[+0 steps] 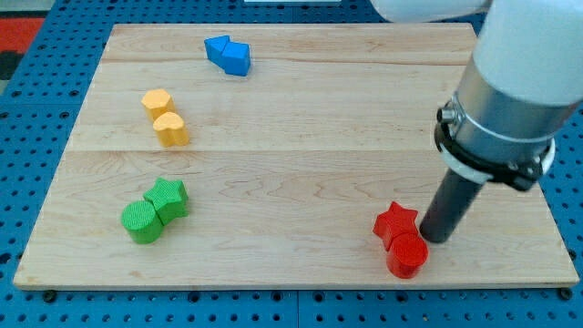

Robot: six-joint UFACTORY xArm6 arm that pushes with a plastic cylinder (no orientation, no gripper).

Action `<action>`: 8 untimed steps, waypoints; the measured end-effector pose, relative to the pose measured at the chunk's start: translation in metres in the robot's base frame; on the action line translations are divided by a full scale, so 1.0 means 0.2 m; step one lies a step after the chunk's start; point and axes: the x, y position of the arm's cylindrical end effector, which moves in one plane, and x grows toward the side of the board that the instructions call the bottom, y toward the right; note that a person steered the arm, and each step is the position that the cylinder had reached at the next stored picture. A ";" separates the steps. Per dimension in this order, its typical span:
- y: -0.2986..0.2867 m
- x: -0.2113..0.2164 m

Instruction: Place the red star towards center of the board

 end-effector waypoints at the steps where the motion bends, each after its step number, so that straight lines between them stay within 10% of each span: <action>1: 0.09 0.00; 3: -0.10 0.30; 8: -0.18 0.12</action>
